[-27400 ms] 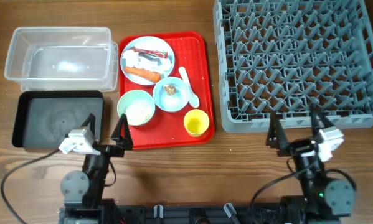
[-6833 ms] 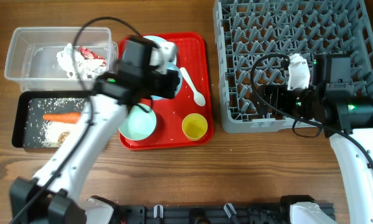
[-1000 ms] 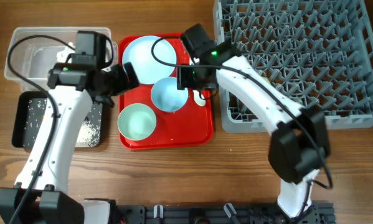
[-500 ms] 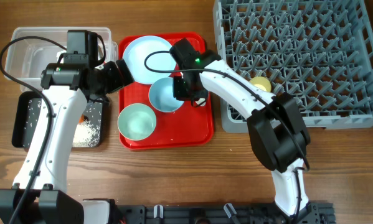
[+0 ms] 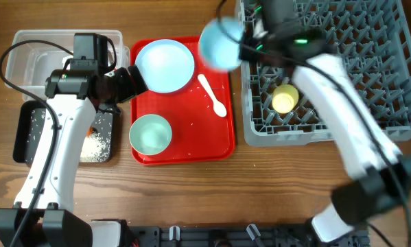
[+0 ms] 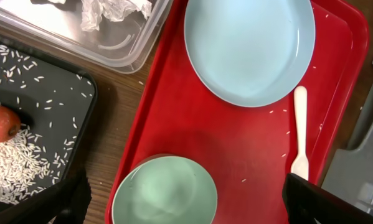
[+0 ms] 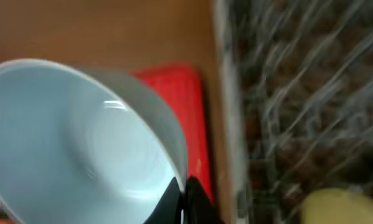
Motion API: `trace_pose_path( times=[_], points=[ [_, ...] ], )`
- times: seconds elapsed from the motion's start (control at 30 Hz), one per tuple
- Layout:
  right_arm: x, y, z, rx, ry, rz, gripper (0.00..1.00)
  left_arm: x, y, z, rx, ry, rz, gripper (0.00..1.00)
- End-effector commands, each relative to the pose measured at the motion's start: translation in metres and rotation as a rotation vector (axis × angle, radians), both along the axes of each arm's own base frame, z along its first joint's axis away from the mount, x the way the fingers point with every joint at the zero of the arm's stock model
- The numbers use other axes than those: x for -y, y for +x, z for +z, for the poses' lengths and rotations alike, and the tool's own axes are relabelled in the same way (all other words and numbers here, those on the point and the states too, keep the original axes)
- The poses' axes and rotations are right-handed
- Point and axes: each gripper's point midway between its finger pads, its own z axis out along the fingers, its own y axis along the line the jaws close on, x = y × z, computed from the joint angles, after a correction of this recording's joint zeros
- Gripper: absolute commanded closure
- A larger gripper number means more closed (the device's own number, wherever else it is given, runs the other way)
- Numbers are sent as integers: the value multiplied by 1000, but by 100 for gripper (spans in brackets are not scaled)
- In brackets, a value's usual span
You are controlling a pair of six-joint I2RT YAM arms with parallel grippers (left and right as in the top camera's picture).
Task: Sort waste into correct bins and load items into the dishwasher rack
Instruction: 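Carry the light-blue bowl into the rack and release it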
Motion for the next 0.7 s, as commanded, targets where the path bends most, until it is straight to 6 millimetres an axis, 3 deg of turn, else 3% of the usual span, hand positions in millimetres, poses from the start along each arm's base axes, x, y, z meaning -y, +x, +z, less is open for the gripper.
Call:
trace_pose_path(
  times=[0.0,0.03,0.13,0.2,0.3,0.37,0.47,0.67],
  points=[
    [81,21,56,261,-317,-359,96,-4,1,-3,-7,12,20,0],
    [100,27,66,318,-410,-447,96,-5,1,-3,-7,12,20,0],
    [112,59,69,397,-681,-449,96,-4,1,-3,-7,12,20,0],
    [113,79,54,388,-848,-415,96,-4,1,-3,-7,12,20,0],
    [111,103,11,304,-1074,-315,96,-4,1,-3,-7,12,20,0],
    [112,107,-22,237,-1147,-294,96,-5,1,-3,-7,12,20,0],
    [110,111,-49,195,-1185,-282,96,-4,1,-3,-7,12,20,0],
    [98,113,-74,173,-1185,-219,96,-4,1,-3,-7,12,20,0]
  ],
)
